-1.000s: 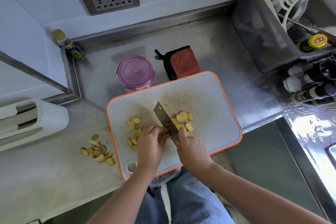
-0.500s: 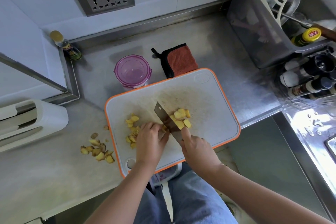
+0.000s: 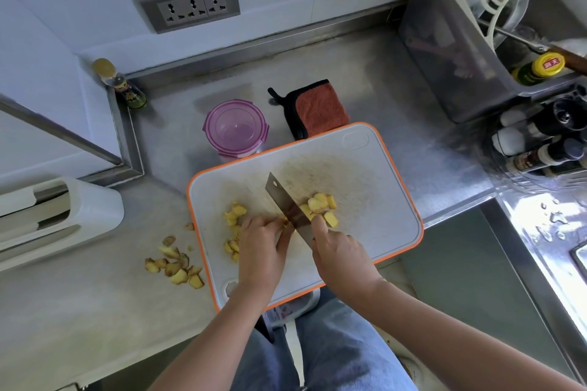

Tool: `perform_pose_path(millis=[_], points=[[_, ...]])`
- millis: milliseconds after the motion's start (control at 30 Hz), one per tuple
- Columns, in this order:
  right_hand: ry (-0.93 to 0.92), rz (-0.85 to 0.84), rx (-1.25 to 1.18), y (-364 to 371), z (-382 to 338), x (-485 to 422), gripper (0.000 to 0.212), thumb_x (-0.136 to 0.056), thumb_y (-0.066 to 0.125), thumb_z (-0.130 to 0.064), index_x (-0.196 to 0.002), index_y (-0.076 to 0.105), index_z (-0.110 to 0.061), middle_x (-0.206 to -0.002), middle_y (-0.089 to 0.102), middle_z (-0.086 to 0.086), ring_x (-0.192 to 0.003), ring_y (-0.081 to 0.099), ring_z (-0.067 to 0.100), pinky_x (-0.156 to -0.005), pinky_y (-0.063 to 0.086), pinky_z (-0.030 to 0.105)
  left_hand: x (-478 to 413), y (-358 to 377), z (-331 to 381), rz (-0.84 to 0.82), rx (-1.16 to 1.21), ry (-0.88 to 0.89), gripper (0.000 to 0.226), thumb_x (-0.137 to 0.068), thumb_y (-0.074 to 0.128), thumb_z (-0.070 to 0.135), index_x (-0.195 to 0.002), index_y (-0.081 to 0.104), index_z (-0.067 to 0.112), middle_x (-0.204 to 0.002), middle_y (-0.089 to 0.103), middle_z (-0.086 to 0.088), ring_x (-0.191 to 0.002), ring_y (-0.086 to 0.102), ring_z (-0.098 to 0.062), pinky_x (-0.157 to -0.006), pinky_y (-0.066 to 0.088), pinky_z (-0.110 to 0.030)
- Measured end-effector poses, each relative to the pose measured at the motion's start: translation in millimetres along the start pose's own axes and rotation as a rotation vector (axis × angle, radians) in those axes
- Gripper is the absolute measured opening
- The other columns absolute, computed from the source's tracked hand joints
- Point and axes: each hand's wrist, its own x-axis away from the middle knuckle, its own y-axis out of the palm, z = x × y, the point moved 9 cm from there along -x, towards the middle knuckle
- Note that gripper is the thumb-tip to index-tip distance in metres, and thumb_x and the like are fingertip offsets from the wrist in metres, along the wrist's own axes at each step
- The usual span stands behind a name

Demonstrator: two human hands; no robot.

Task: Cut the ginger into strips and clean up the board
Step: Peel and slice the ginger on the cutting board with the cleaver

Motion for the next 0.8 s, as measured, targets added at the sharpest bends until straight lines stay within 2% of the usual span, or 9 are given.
perform_pose_path(millis=[200, 533, 667, 800], points=[[0.007, -0.003, -0.002, 1.4, 3.5, 1.9, 0.016, -0.099, 0.036, -0.012, -0.113, 0.032, -0.015, -0.061, 0.034, -0.003, -0.049, 0.035, 0.016, -0.048, 0.032, 0.029, 2.2, 6.1, -2.3, -0.009, 0.033, -0.062, 0.012, -0.089, 0.067, 0.023, -0.093, 0.075, 0.015, -0.086, 0.067, -0.002, -0.088, 0.056, -0.024, -0.073, 0.040, -0.028], [0.020, -0.030, -0.022, 3.2, -0.7, 0.4, 0.023, -0.095, 0.036, -0.003, -0.115, 0.031, -0.014, -0.062, 0.036, -0.001, -0.050, 0.036, 0.016, -0.044, 0.026, 0.027, 4.1, 8.1, 1.1, -0.017, 0.046, -0.122, 0.011, -0.091, 0.064, 0.022, -0.089, 0.074, 0.016, -0.083, 0.067, -0.001, -0.084, 0.054, -0.022, -0.070, 0.032, -0.026], [0.000, -0.011, -0.013, 0.2, -6.6, -9.0, 0.022, -0.094, 0.037, -0.001, -0.111, 0.032, -0.014, -0.061, 0.034, -0.001, -0.048, 0.031, 0.014, -0.043, 0.021, 0.027, 2.1, 11.1, -1.1, -0.026, 0.059, -0.131, 0.013, -0.091, 0.064, 0.022, -0.082, 0.072, 0.017, -0.075, 0.068, 0.001, -0.078, 0.055, -0.022, -0.071, 0.042, -0.035], [-0.009, 0.014, -0.039, 2.3, -10.9, -22.1, 0.021, -0.095, 0.040, -0.004, -0.114, 0.034, -0.012, -0.061, 0.032, -0.003, -0.051, 0.035, 0.019, -0.047, 0.029, 0.032, 1.4, 13.2, -2.4, -0.026, 0.054, -0.157, 0.019, -0.089, 0.064, 0.020, -0.071, 0.066, 0.015, -0.069, 0.064, -0.002, -0.074, 0.054, -0.026, -0.066, 0.040, -0.036]])
